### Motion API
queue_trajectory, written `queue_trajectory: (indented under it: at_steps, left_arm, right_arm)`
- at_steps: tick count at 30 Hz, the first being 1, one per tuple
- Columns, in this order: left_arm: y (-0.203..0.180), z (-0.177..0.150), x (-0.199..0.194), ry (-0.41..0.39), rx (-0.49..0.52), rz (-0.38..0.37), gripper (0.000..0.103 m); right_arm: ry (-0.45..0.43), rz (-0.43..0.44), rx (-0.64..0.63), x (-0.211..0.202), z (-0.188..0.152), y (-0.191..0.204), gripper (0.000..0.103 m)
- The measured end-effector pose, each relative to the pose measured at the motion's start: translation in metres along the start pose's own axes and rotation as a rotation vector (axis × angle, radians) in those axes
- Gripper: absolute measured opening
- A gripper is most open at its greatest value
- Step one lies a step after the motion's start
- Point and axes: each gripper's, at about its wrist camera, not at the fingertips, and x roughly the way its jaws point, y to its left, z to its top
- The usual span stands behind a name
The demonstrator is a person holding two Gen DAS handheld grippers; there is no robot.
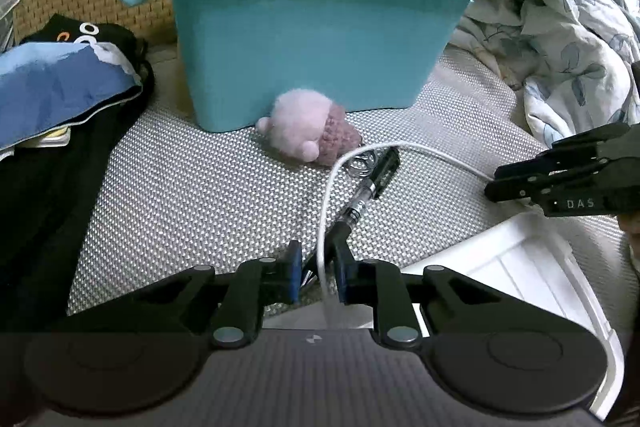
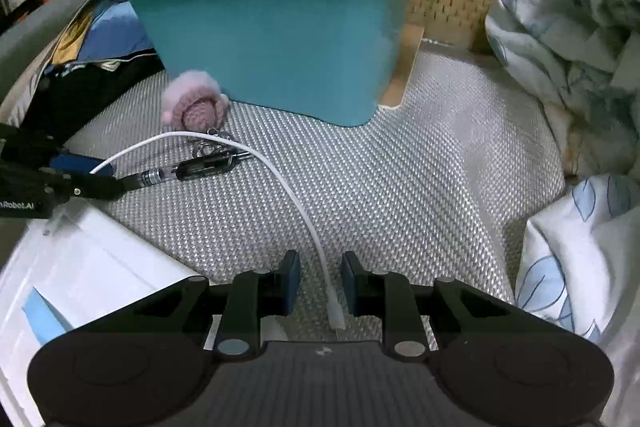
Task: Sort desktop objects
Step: 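Close the left gripper on the cable near the pen while the right gripper holds its end, then carry the white cable over the teal bin with both grippers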
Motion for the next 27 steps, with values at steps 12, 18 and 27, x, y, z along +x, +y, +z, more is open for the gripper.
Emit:
queue_trajectory:
  at_steps: [12,18,27]
  left_arm:
    - [0.0,0.001,-0.023,-0.089,-0.035,-0.017,0.013]
    - [-0.004,0.001,-0.031,-0.123,-0.033,-0.016,0.012]
    - [-0.007,-0.007,-0.07,-0.239,-0.045,-0.01,0.008]
  right_arm:
    - [-0.045,-0.042,-0.084,-0.011,0.002,0.021,0.006]
    - [-0.138,-0.079,-0.106,-0.037,-0.001,0.027,0.006]
    - [-0.24,-0.112,-0.153,-0.069,-0.003,0.042,0.006]
